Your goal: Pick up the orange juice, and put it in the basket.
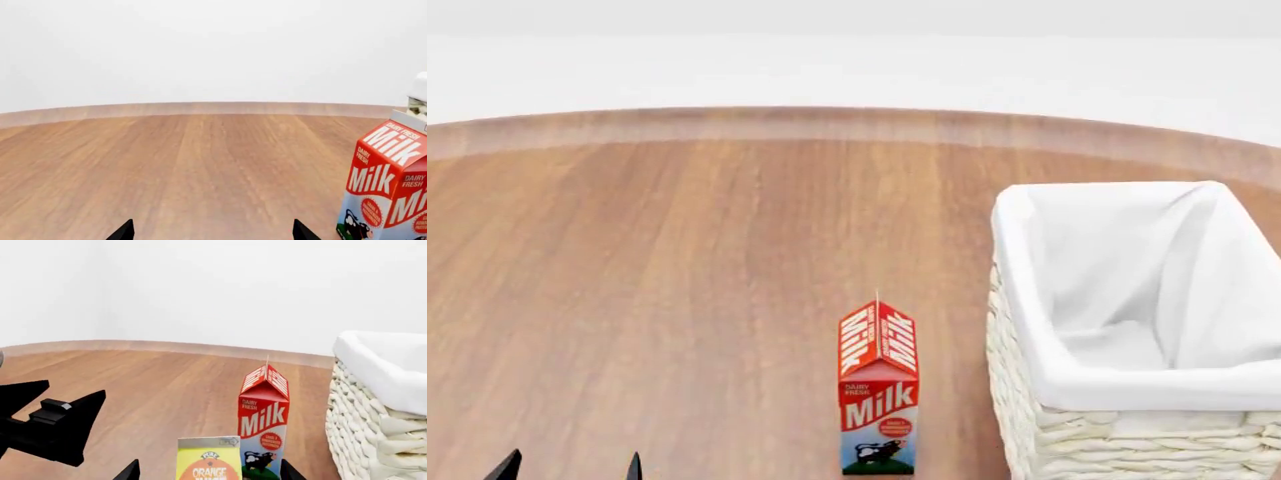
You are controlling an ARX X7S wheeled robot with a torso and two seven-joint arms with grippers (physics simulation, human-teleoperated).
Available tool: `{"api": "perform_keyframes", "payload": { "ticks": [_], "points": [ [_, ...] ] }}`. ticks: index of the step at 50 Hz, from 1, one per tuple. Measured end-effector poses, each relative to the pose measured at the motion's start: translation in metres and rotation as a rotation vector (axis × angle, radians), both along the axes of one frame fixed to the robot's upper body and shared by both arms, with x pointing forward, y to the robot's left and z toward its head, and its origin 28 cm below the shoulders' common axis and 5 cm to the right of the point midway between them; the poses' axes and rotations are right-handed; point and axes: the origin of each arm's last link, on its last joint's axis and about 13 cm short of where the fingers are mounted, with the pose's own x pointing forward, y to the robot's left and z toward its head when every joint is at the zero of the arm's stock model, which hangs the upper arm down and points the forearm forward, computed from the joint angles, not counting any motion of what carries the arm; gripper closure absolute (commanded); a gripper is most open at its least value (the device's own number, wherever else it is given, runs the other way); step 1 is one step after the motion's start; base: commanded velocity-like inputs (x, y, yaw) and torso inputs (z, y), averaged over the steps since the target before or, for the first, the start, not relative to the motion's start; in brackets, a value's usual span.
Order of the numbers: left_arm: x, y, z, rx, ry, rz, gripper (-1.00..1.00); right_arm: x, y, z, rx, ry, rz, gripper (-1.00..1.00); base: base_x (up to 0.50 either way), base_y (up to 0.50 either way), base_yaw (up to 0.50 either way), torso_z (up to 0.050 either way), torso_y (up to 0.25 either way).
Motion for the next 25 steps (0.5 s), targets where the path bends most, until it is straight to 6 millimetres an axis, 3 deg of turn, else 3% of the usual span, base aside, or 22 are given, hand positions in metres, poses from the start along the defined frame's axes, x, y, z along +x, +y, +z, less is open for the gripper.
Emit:
{"api": "perform_keyframes", "payload": {
  "ticks": [25],
  "points": [
    [0.0, 0.0, 0.0, 0.0, 0.0, 0.0, -1.0, -0.01, 0.005, -0.021, 0.014, 0.038, 0.026, -1.0, 0.0, 0.0, 0.0, 0.0, 0.0]
  ]
}}
